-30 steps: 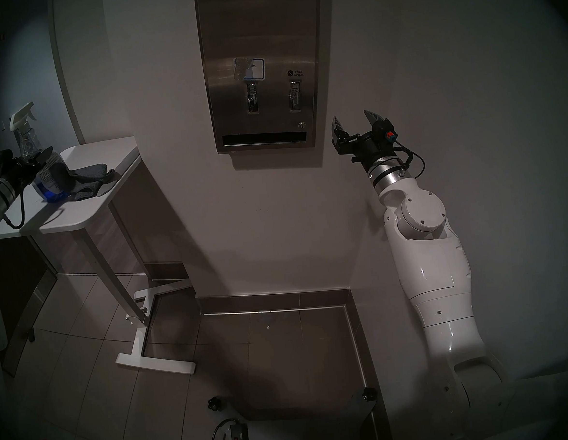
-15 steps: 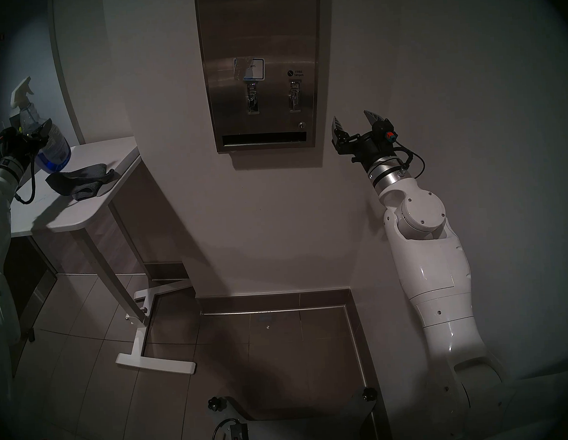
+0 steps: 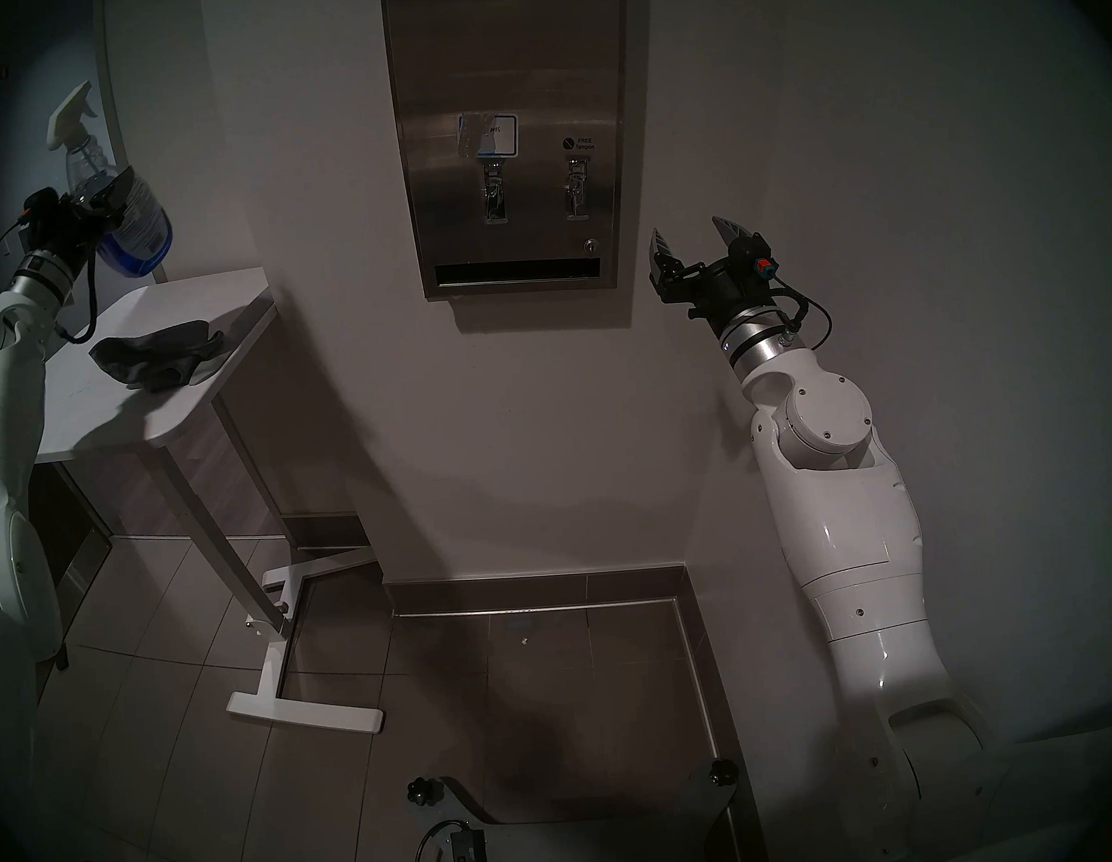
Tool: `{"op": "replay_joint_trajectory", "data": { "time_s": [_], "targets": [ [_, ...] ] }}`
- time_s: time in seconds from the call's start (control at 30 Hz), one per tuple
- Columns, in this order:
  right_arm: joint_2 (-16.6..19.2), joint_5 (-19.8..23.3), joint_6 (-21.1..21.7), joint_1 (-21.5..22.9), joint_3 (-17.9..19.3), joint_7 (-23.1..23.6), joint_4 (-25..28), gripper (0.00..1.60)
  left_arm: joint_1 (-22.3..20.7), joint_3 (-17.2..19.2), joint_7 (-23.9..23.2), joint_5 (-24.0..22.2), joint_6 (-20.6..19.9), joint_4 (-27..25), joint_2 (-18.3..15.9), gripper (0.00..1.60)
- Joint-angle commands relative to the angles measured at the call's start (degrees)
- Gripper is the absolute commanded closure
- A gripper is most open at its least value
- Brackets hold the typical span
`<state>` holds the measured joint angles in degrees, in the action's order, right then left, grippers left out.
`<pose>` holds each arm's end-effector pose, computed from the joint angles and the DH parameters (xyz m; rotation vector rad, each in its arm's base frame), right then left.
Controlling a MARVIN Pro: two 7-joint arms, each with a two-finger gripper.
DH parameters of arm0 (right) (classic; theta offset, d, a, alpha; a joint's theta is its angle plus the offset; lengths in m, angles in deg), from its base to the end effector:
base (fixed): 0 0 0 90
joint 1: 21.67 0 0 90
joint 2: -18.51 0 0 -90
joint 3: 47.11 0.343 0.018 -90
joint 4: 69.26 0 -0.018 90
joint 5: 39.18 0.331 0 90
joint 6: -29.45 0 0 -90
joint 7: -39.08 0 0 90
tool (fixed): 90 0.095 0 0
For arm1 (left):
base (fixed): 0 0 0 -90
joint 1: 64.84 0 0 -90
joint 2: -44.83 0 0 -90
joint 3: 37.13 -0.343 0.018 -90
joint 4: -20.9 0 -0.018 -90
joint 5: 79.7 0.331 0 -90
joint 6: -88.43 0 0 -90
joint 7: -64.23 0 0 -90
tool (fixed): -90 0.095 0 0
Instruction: Pick up the cleaner bottle and spray the cleaner onto the surface
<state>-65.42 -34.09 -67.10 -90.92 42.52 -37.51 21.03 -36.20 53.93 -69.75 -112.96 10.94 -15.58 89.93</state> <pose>0.5350 -0.0129 -0.1683 -1.5638 -0.3270 -2.5742 0.5608 0.4254 0.0126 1.5666 -0.2743 2.6982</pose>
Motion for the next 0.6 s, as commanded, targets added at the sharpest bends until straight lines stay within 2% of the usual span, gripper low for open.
{"op": "replay_joint_trajectory", "data": {
  "time_s": [0.0, 0.13, 0.2, 0.37, 0.4, 0.43, 0.47, 0.5, 0.53, 0.57],
  "targets": [
    [-0.1, 0.1, -0.5, 1.8, -0.1, 0.1, 1.8, 0.0, -5.3, -0.6, -2.8, -1.1, -0.4, -5.8, 2.4, 1.6],
    [-0.1, 0.1, -0.5, 1.8, -0.1, 0.1, 1.7, 0.0, -4.2, -1.3, -4.6, -1.2, -2.0, -10.1, 3.4, 1.6],
    [-0.1, 0.1, -0.5, 1.8, -0.1, 0.1, 1.7, 0.0, -5.0, -1.5, -5.1, -1.2, -1.8, -8.8, 3.9, 1.6],
    [-0.1, 0.1, -0.5, 1.8, -0.1, 0.1, 1.8, 0.0, -3.5, -1.9, -6.7, -1.5, -4.1, -12.2, 4.9, 1.6],
    [-0.1, 0.1, -0.5, 1.8, -0.1, 0.1, 1.8, 0.0, -2.5, -1.9, -6.7, -1.6, -5.0, -14.2, 5.0, 1.6],
    [-0.1, 0.1, -0.5, 1.8, -0.1, 0.1, 1.8, 0.0, -3.2, -2.1, -7.3, -1.7, -5.2, -12.8, 5.5, 1.6],
    [-0.1, 0.1, -0.5, 1.8, -0.1, 0.1, 1.8, 0.0, -2.4, -2.0, -7.2, -1.9, -5.9, -14.4, 5.8, 1.6],
    [-0.1, 0.1, -0.5, 1.8, -0.1, 0.1, 1.8, 0.0, -2.7, -2.2, -7.6, -1.9, -6.3, -13.8, 6.3, 1.6],
    [-0.1, 0.1, -0.5, 1.8, -0.1, 0.1, 1.8, 0.0, -1.6, -2.1, -7.5, -2.1, -7.2, -16.0, 6.6, 1.6],
    [-0.1, 0.1, -0.5, 1.8, -0.1, 0.1, 1.8, 0.0, -2.2, -2.3, -7.9, -2.2, -7.4, -14.8, 7.2, 1.6]
  ]
}}
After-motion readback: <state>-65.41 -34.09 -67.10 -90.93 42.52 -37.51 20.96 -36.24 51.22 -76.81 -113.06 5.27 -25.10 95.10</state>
